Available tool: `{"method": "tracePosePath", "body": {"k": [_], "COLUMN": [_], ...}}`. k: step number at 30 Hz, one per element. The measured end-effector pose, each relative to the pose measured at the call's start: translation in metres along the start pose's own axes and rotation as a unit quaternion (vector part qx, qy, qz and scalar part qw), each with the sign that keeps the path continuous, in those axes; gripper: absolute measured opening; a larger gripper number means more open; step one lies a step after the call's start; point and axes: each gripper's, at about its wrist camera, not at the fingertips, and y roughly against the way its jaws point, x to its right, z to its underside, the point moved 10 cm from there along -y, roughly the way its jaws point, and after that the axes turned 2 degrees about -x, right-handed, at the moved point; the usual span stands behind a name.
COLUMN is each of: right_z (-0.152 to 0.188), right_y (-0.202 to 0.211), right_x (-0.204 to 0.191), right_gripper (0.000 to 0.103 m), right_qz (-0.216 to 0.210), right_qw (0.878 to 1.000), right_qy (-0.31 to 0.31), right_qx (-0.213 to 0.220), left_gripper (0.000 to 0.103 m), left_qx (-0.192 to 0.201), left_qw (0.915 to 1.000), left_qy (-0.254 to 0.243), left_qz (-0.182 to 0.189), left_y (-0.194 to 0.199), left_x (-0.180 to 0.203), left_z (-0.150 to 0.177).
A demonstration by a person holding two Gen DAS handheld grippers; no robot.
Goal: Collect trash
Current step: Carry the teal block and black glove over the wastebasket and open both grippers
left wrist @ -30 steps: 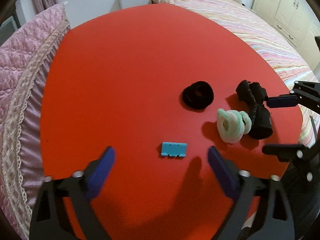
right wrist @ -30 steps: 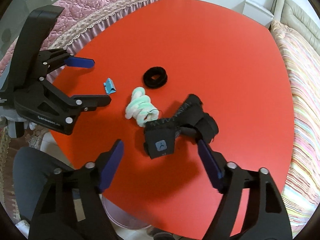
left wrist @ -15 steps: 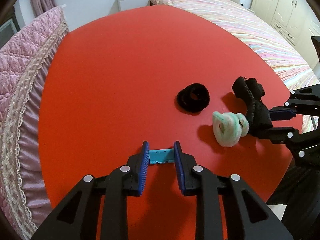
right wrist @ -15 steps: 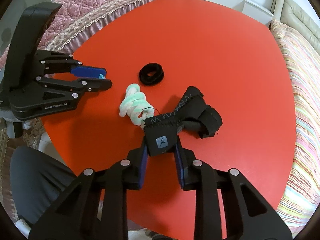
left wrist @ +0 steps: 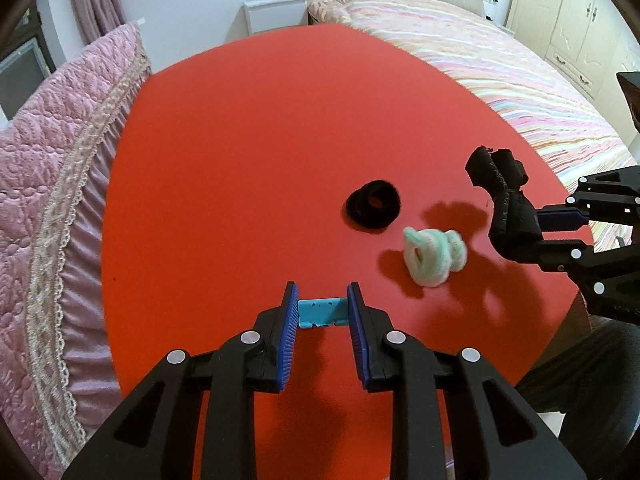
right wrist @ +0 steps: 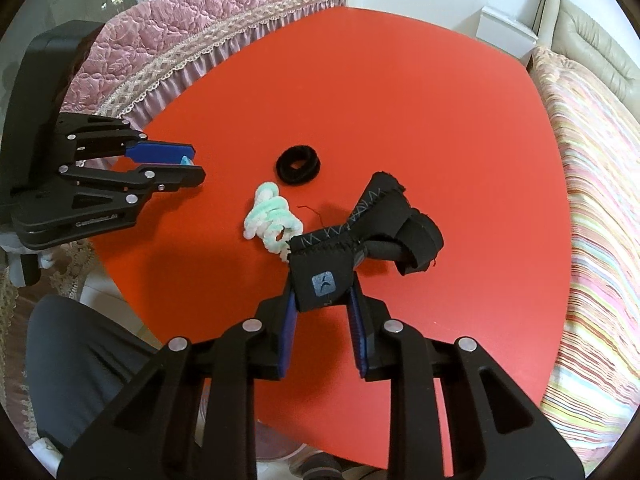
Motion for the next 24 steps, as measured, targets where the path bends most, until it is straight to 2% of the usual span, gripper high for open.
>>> {"method": "tracePosePath", "body": {"k": [10, 24], "right_z": [0.006, 0.027], "right_y": [0.046, 0.121], "right_x": [0.003, -0.018], "right_gripper": [0.023, 0.023], "right_qz": [0.013, 0.008], "right_qw": [0.999, 0.997], "right_qy": [-0.003, 0.014], "right_qx": [0.03, 0.078], "left_gripper": [0.024, 0.024], "left_qx": [0.036, 0.083], "left_qw": [0.9993, 0.9965], "left_qy": [0.007, 0.006], "left_qz": [0.001, 0.009], "left_y": [0.051, 0.121], "left_x": [0.016, 0.037], "left_z": [0.003, 0.019]}}
